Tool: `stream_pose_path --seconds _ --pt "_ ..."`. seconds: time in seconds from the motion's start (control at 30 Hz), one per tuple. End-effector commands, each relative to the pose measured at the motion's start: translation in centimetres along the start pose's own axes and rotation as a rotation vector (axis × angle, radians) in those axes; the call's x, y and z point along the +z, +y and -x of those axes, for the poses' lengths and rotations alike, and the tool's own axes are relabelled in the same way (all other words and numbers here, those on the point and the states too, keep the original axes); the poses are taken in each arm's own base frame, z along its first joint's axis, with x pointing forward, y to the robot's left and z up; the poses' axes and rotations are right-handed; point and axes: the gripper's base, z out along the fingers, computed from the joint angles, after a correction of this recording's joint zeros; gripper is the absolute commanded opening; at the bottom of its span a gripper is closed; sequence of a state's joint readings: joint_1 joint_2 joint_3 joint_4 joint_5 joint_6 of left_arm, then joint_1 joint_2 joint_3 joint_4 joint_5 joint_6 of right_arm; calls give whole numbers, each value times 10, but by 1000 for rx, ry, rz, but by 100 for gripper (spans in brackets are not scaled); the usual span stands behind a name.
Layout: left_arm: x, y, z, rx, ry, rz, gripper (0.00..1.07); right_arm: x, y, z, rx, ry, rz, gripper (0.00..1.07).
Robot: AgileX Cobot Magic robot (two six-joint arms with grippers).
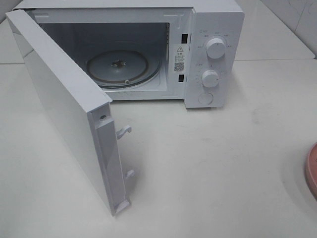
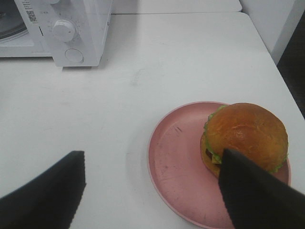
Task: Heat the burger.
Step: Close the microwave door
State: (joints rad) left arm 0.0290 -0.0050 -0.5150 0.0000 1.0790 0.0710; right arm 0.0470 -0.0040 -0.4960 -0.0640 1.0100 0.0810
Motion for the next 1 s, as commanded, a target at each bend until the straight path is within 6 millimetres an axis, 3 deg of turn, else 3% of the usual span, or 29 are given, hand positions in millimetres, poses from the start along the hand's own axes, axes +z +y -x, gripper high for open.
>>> stream_pose_path --seconds 0.03,0.27,0.33,0.37,0.4,0.43,0.5,0.53,0.6,0.63,0.7,0.73,0.8,1.0 --pt "-6 -1 8 -12 -76 -6 100 -4 0 -1 -2 -42 -1 75" --pt "0 2 21 -4 -116 11 96 -4 0 -1 -2 -42 -1 75" --pt "7 2 32 -5 -137 12 85 -4 0 -1 -2 -42 -1 75" --pt "7 2 32 -5 -137 12 85 -4 0 -1 -2 -42 -1 75" --pt "13 3 39 -5 -145 13 75 -4 0 -1 -2 -42 -1 75" --pt "13 3 39 -5 -145 13 75 -4 0 -1 -2 -42 -1 75" --pt "24 4 48 -6 -140 12 58 -4 0 -1 -2 -42 -1 75" --pt "24 4 48 -6 -140 12 58 -4 0 -1 -2 -42 -1 75" --pt "37 4 54 -6 -119 11 41 -4 0 -1 -2 -42 -1 75" --pt "37 4 54 -6 -119 11 41 -4 0 -1 -2 -42 -1 75" --pt "55 4 58 -13 -96 5 22 -4 0 -1 -2 -42 -1 75" --pt "55 4 58 -13 -96 5 22 -4 0 -1 -2 -42 -1 75" --pt "78 4 57 -13 -91 5 0 -4 0 -1 -2 -42 -1 75" --pt "101 4 54 -14 -118 8 0 -4 0 -1 -2 -42 -1 75"
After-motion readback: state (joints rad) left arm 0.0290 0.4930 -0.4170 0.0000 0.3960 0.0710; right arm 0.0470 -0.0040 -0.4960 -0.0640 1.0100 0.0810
